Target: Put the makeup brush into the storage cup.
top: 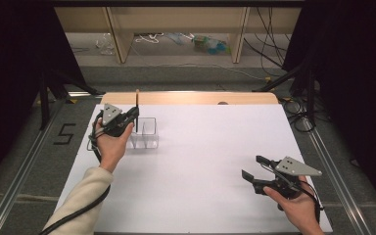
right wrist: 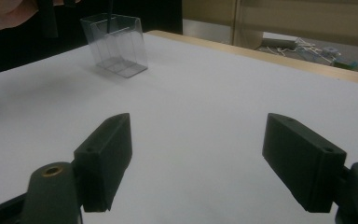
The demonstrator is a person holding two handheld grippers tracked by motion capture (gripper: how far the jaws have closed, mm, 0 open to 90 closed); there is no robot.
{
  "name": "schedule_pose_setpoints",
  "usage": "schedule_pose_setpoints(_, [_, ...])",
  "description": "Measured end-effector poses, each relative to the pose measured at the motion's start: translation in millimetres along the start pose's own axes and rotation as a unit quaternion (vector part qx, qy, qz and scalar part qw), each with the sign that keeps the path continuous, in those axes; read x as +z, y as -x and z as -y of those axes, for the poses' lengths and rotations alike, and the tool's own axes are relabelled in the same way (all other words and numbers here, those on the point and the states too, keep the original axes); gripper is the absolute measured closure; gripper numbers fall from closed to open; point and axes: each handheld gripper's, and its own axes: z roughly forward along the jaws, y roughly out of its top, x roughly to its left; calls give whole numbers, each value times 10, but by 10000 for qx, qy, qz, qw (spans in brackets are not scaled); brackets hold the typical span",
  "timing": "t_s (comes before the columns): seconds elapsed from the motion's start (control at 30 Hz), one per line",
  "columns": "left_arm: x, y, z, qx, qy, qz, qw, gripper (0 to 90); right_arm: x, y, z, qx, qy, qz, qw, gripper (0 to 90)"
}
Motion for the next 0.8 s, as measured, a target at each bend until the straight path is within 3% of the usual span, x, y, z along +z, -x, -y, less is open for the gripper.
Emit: schedule_pose_setpoints(0.8, [25,9,72,37,-113,-52,9999,828,-2,2,0,-3,-53,-19,10000,251])
